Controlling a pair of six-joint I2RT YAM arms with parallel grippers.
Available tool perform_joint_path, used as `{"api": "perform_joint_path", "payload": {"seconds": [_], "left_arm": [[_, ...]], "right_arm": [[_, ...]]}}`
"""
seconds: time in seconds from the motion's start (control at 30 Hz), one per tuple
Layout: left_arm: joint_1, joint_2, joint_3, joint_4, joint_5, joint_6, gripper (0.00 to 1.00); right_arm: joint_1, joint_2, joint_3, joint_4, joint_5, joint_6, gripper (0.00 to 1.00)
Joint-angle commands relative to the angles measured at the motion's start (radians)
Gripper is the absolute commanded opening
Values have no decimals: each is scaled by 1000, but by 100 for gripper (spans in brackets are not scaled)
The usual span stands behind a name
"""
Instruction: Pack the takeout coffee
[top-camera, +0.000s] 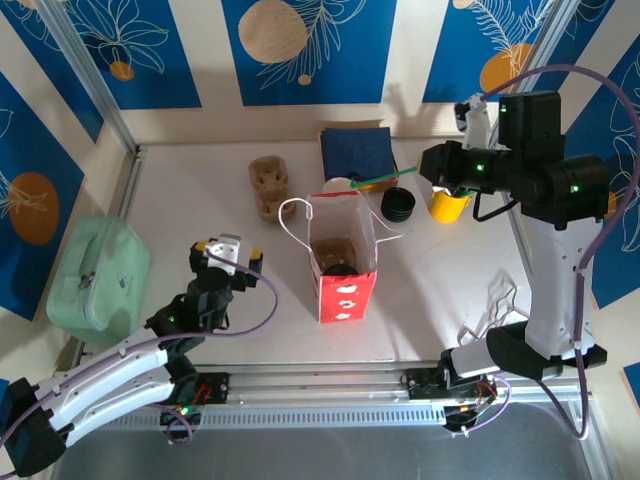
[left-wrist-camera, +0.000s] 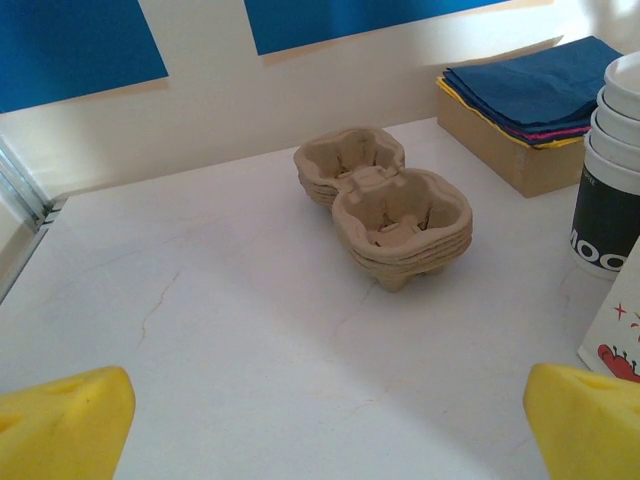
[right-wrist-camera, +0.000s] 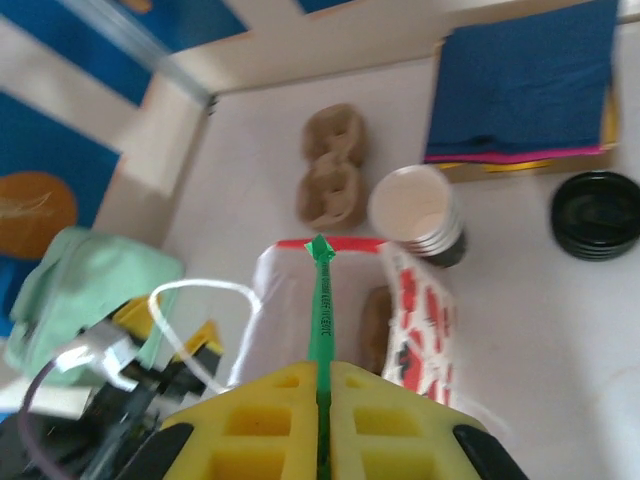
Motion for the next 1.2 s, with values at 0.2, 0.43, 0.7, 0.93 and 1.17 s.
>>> {"api": "perform_joint_path", "payload": {"seconds": [0.2,0.43,0.7,0.93,1.17], "left_arm": [[11,-4,24,-8,10,-25,99],[11,-3,21,-6,10,-29,99],[10,-8,25,-18,14,-36,99],[11,-10,32,-31,10,-35,99],[11,-8,40,-44,7,-38,99]], "right_arm": [[168,19,54,-82,49,-1,9],[253,64,37,-93,120,-7,9],[408,222,100,-129,385,-3,9],[477,353,126,-92,411,-3,9],[508,444,160,-86,410,-28,11]]}}
